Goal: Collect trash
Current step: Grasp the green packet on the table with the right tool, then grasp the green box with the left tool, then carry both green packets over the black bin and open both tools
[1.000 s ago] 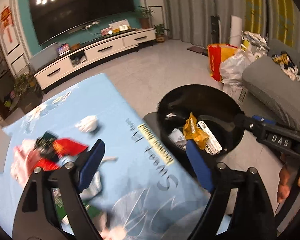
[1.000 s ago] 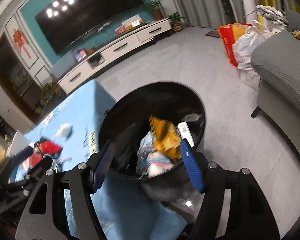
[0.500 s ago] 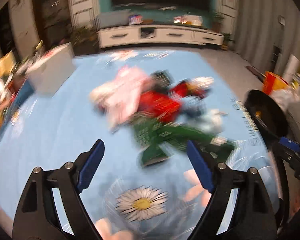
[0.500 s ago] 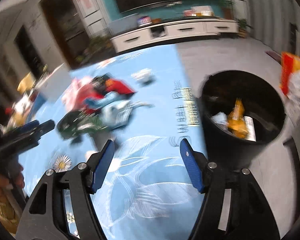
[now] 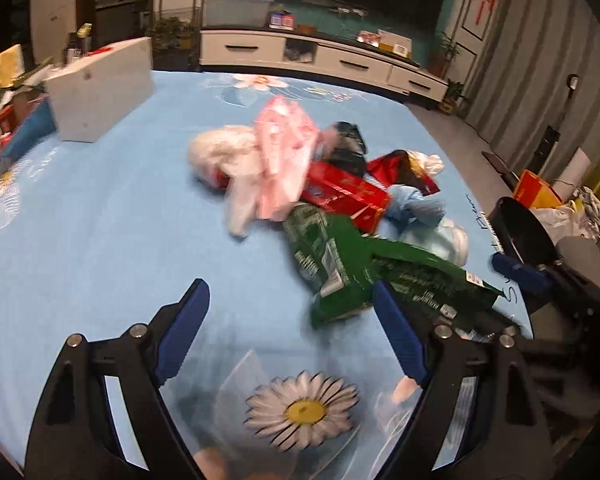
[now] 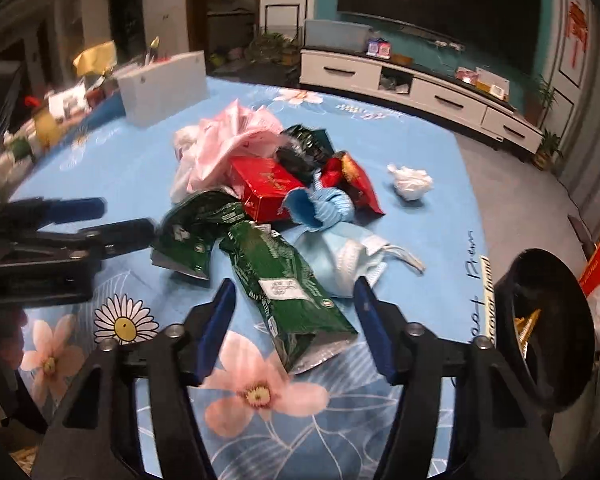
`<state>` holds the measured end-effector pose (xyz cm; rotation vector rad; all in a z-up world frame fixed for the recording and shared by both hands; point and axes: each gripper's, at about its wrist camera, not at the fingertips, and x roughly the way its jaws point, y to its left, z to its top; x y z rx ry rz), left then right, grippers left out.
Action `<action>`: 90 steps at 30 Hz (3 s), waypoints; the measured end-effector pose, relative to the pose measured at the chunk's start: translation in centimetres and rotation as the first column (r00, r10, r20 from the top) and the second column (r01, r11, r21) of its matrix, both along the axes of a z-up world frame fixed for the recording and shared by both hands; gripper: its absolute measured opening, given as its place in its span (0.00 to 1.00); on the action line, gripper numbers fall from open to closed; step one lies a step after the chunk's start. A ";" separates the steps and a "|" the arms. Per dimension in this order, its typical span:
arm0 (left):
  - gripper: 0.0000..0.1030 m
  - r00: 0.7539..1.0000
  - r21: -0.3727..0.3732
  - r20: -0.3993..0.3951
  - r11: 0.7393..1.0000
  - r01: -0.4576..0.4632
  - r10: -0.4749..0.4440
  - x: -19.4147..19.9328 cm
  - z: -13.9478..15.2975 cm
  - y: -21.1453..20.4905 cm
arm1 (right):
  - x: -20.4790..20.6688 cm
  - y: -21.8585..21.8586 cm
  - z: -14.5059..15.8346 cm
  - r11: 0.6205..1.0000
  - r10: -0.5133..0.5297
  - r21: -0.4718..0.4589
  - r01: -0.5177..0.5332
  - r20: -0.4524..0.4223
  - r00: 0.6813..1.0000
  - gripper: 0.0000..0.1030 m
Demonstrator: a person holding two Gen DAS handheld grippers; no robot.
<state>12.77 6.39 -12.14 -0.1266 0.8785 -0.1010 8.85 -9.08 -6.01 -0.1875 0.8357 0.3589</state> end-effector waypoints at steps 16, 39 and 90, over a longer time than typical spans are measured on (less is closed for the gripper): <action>0.03 0.996 -0.052 -0.056 0.996 0.068 -0.070 0.5 -1.7 -1.1 | -1.6 -0.9 -0.9 0.999 -0.003 0.053 0.008 -0.077 0.997 0.05; 0.48 0.992 0.017 0.079 0.996 0.093 -0.094 -4.4 3.8 -2.3 | -8.2 -9.0 5.5 0.940 -0.183 0.297 0.167 0.027 0.983 0.04; 0.13 0.808 -0.035 0.054 0.808 0.589 -0.587 4.3 4.1 -29.9 | -4.6 -31.2 0.7 0.568 -0.703 0.470 0.675 -0.148 0.695 0.05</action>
